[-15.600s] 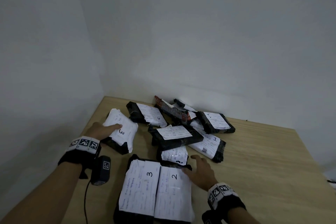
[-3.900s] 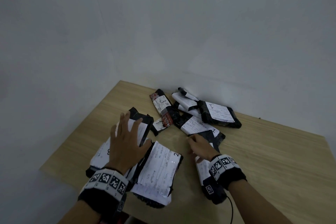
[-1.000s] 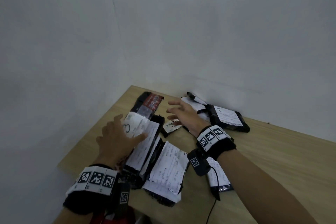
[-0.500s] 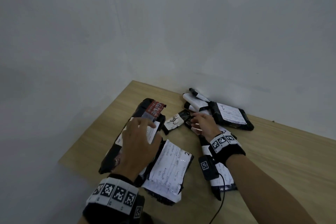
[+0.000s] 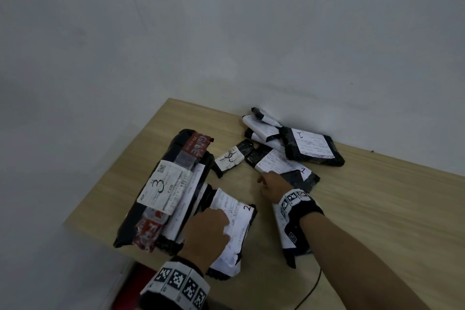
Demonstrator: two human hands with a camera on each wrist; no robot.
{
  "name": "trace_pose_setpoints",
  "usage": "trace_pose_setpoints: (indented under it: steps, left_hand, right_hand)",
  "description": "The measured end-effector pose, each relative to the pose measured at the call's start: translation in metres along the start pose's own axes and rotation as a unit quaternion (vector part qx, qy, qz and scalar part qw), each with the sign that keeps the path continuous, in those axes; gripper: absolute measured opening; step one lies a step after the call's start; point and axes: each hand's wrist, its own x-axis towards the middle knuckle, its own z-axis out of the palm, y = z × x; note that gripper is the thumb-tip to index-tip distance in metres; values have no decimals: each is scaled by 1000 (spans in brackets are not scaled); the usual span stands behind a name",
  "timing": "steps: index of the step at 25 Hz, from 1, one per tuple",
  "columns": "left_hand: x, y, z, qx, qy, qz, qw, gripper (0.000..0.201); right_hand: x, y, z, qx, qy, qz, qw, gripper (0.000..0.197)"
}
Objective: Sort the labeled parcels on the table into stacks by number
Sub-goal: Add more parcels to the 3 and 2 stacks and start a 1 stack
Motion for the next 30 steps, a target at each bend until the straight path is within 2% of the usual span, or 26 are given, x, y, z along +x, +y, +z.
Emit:
trace_pose_setpoints:
  steps: [4, 8, 11, 14, 19, 22, 23, 25, 27, 30]
  left_hand:
    - [12, 20, -14, -5, -33, 19, 999, 45]
    - [13, 39, -26, 17, -62, 89, 994, 44]
    - [10, 56, -36, 62, -77, 132, 986, 44]
    - [11, 77, -37, 59, -71, 164, 982, 41]
    - [18, 97, -40, 32, -59, 188, 980, 42]
    - [21, 103, -48, 24, -59, 186, 981, 43]
    - [23, 105, -50, 19, -57, 186, 981, 42]
    - [24, 108, -49, 14, -60, 192, 980, 41]
    - [20, 114, -45, 23, -65, 197, 978, 40]
    - [17, 123, -40, 33, -74, 210, 974, 40]
  right_hand:
    - [-16, 1, -15, -83, 69, -2, 994, 42]
    - [-21, -4, -42, -112, 120, -13, 986, 66]
    - [-27, 4, -58, -91, 109, 11, 990, 81]
    - [-44, 30, -68, -75, 102, 61, 990, 89]
    - [-70, 48, -80, -110, 169, 81, 976, 83]
    - [-74, 48, -97, -145, 249, 73, 955, 73]
    - [-74, 49, -103, -147, 245, 73, 956, 78]
    - [-78, 51, -110, -146, 188, 81, 968, 91]
    - [-81, 56, -107, -157, 162, 98, 969, 95]
    - [-87, 62, -99, -109, 147, 95, 979, 100]
